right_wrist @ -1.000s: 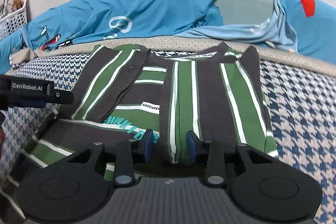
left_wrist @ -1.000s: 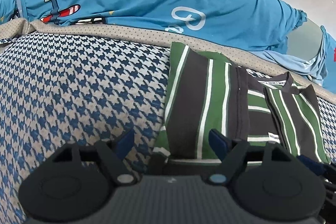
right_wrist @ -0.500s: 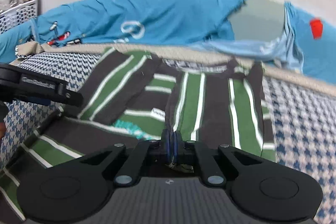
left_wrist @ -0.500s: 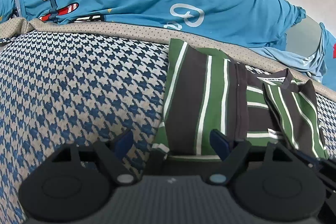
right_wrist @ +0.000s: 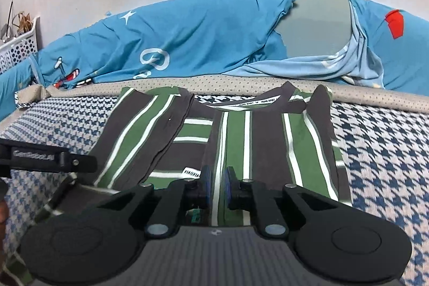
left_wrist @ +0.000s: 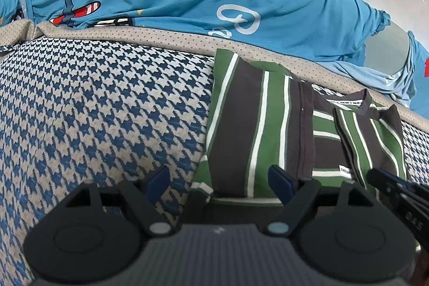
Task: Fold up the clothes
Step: 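Lift the gripped half of the shirt up with the right gripper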
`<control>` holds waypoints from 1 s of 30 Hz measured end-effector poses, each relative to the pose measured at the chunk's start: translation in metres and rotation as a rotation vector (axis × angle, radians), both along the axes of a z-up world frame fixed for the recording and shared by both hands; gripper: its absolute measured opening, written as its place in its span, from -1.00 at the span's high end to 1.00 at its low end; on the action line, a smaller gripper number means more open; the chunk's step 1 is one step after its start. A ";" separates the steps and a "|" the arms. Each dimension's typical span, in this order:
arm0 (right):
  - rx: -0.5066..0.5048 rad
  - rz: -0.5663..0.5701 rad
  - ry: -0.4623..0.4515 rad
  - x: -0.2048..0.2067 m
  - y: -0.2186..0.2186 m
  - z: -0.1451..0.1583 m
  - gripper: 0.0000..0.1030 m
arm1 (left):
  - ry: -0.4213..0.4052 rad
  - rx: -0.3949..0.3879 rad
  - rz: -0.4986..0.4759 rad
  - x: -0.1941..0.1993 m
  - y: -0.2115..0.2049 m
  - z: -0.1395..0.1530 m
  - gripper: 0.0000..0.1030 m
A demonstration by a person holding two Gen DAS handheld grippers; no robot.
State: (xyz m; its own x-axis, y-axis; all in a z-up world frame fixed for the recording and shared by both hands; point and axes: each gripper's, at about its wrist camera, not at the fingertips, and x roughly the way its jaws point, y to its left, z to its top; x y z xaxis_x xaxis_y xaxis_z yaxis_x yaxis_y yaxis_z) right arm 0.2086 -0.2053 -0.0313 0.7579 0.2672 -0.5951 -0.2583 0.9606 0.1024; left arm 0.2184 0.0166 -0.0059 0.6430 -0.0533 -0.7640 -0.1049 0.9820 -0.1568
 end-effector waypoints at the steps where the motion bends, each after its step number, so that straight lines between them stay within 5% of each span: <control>1: -0.002 0.000 0.001 0.002 0.001 -0.001 0.69 | 0.001 0.000 -0.001 0.000 -0.001 0.000 -0.54; 9: 0.000 0.016 -0.012 0.017 0.012 -0.008 0.43 | 0.016 0.015 -0.011 0.001 -0.007 -0.007 -0.58; 14: -0.055 0.002 -0.037 0.026 0.019 -0.018 0.50 | 0.027 0.024 -0.018 0.001 -0.009 -0.012 -0.58; 17: -0.101 0.012 -0.065 0.027 0.023 -0.020 0.82 | 0.029 0.031 -0.019 0.000 -0.010 -0.014 -0.58; 30: 0.011 0.046 -0.038 0.027 0.014 -0.012 0.72 | 0.029 0.036 -0.025 -0.002 -0.014 -0.016 -0.58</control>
State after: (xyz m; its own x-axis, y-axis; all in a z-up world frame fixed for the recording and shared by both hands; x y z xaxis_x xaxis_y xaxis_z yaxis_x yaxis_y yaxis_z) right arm 0.2356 -0.1908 -0.0428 0.7667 0.3087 -0.5629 -0.3061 0.9465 0.1022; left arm 0.2166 0.0028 -0.0217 0.6197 -0.0416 -0.7838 -0.0842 0.9893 -0.1190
